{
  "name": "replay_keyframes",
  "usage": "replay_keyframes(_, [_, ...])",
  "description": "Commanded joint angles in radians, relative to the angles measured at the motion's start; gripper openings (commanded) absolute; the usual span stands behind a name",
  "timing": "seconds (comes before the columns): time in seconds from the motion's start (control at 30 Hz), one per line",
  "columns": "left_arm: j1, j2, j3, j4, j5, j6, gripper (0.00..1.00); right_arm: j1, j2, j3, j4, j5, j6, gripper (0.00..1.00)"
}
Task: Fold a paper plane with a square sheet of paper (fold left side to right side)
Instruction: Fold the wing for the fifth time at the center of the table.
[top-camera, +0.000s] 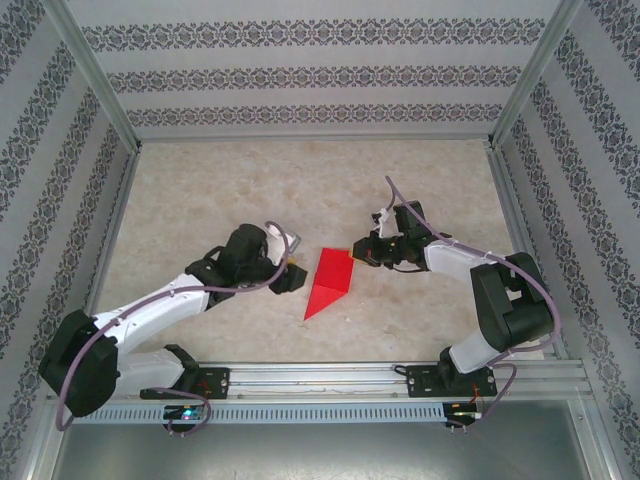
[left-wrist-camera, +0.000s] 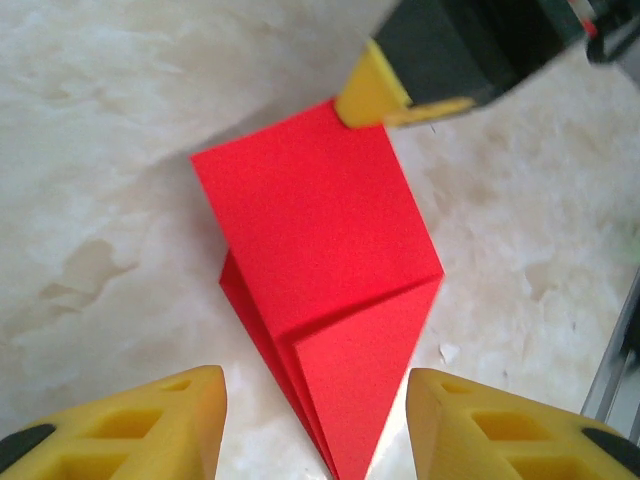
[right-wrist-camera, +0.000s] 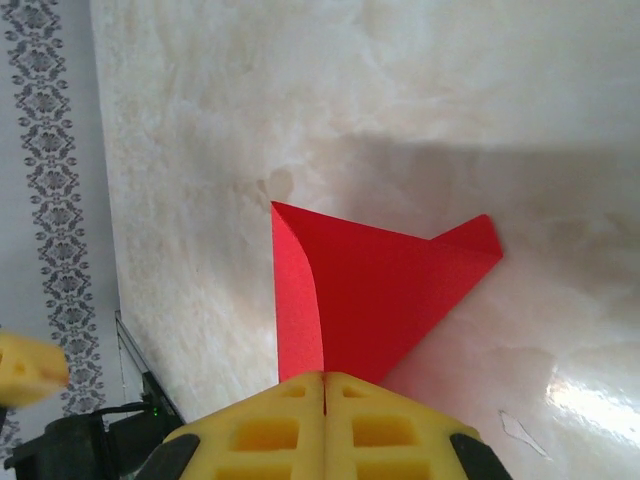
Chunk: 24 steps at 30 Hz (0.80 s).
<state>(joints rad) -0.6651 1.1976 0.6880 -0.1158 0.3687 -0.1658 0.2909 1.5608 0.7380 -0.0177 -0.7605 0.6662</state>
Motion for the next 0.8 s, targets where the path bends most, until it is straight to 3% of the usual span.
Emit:
replay_keyframes(0.0, [-0.097, 0.002, 0.028, -0.146, -0.161, 0.06, 0.5, -0.011, 0.008, 0.035, -0.045, 0.018, 0.048, 0.0])
replay_keyframes(0.13, [-0.225, 0.044, 0.048, -0.165, -0.269, 0.054, 0.5, -0.018, 0.013, 0.038, -0.05, 0.02, 0.062, 0.01])
replay_keyframes(0.4, [-0.397, 0.209, 0.135, -0.171, -0.429, 0.052, 0.5, -0.019, 0.022, 0.041, -0.053, 0.03, 0.067, 0.01])
replay_keyframes(0.6, [-0.474, 0.333, 0.22, -0.178, -0.566, 0.049, 0.51, -0.018, 0.031, 0.043, -0.051, 0.026, 0.067, 0.01])
replay_keyframes(0.77, [-0.488, 0.412, 0.267, -0.184, -0.637, 0.049, 0.52, -0.019, 0.042, 0.046, -0.049, 0.021, 0.065, 0.01])
